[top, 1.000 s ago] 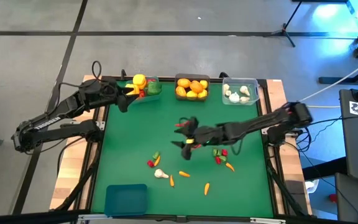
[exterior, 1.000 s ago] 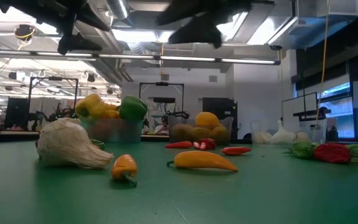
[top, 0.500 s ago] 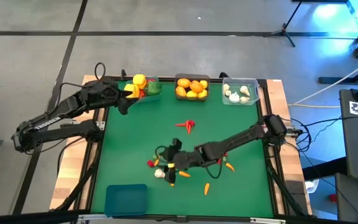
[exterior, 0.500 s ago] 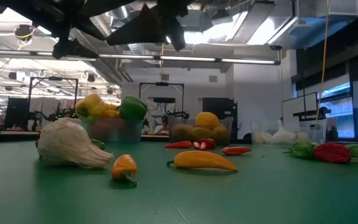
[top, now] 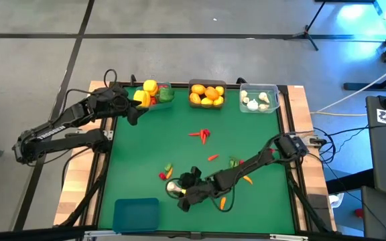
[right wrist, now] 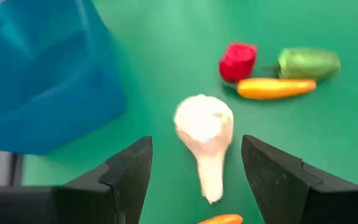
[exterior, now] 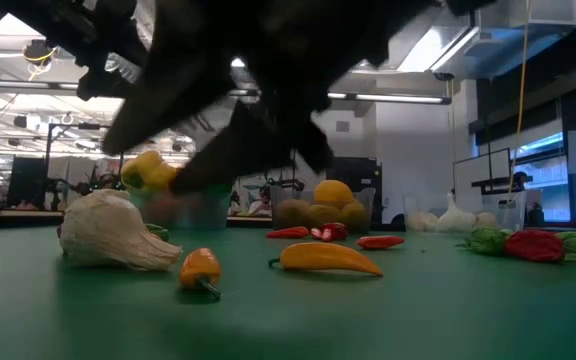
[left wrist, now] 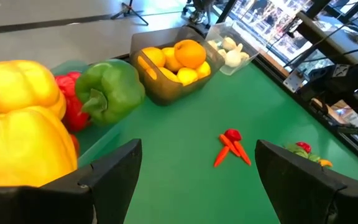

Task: Sort produce into baskets
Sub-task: Put the white garlic into the transparent bin

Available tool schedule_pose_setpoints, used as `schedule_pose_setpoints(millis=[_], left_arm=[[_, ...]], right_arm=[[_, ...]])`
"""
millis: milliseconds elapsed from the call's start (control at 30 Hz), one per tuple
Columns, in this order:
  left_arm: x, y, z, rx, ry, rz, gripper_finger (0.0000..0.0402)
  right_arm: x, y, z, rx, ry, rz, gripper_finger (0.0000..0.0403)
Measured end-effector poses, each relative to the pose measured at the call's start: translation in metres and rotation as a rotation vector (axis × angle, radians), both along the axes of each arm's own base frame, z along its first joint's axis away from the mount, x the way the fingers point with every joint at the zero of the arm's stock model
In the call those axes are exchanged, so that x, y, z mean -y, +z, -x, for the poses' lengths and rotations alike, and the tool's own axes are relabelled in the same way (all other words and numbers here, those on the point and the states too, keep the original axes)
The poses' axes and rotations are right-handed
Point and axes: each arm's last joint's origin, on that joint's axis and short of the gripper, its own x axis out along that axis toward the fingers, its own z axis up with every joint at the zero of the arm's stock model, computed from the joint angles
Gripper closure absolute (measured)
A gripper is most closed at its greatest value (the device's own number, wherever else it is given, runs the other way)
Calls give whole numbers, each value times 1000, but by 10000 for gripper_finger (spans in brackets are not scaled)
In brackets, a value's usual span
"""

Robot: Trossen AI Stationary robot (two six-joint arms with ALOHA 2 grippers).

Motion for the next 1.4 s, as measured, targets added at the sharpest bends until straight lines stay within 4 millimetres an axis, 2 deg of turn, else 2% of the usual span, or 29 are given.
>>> schedule_pose_setpoints(millis=[200,500,633,900,1033,1100,1200,1400], left_arm=[[1,-2,1,-19,-3,4,93],[1,-2,1,-37,-19,-20,93],[1,-3,2,-52,-12,-17,93],[1,-3,2,-58,-14,-27,93],[1,-3,2,-55,-12,-23,93],[1,-3,2,-54,-11,-21,93],[1,-3,2,-53,-10,-19,93],[1,-3,2,-46,-3,-10,93]], right_arm=[[-2,-27,-1,-50,-28,-16,159],[-2,-39,-1,-78,-26,22,166],[-2,-45,-2,-86,-17,49,206],[-1,-52,-1,-105,-23,51,319],[-1,-47,-2,-90,-25,41,378],[-1,-44,-2,-85,-17,29,394],[0,-34,0,-73,-23,52,388],[6,10,4,-11,-29,108,395]])
